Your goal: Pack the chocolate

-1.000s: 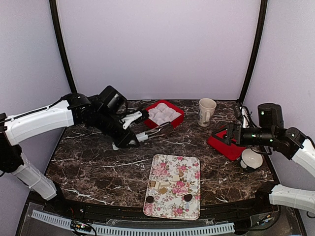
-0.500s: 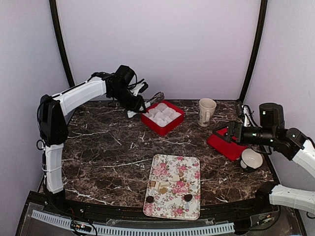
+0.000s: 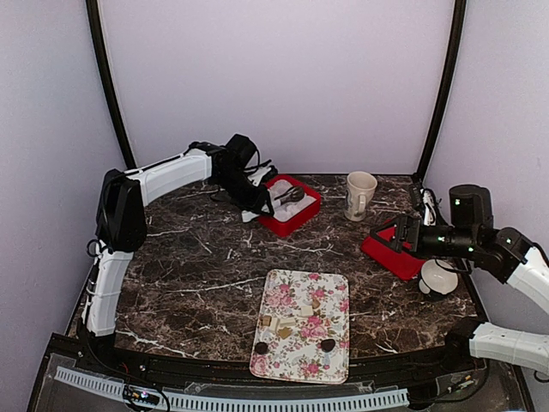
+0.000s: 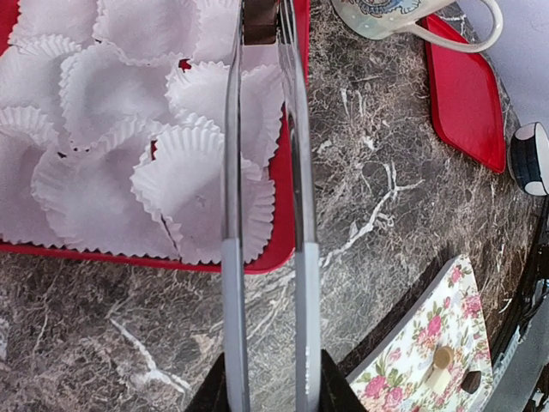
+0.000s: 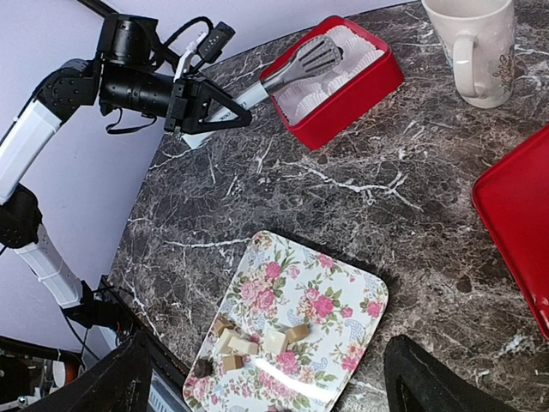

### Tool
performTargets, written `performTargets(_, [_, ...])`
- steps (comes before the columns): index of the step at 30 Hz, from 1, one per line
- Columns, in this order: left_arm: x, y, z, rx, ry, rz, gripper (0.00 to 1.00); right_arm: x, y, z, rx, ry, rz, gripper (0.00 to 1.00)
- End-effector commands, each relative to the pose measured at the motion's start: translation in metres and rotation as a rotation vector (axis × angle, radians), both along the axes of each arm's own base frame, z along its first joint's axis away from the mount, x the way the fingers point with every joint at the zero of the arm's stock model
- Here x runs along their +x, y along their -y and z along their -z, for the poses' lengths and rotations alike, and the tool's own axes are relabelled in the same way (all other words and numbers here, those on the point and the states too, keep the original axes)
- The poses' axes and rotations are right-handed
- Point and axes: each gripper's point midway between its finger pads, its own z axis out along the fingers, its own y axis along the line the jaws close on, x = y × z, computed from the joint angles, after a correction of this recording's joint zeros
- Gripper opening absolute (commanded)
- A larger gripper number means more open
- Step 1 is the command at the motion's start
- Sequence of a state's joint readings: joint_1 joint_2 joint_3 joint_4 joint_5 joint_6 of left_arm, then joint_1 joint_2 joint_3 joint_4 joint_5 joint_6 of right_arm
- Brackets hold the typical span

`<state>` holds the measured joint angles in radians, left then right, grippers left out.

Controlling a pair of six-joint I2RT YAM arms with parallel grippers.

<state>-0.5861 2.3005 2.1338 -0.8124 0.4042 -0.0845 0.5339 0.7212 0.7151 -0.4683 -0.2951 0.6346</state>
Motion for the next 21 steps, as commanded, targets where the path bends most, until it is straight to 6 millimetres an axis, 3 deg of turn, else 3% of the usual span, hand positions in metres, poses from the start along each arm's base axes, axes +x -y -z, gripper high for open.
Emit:
performTargets(1, [0.002, 0.016, -0.015, -0.054, 0.021, 0.021, 0.05, 0.006, -0.002, -0.005, 0.03, 0.025, 0.01, 0.95])
performTargets(21, [0.021, 0.038, -0.011, -0.128, 0.023, 0.002, 0.1, 0.009, -0.007, 0.0, 0.03, 0.01, -0.006, 0.95])
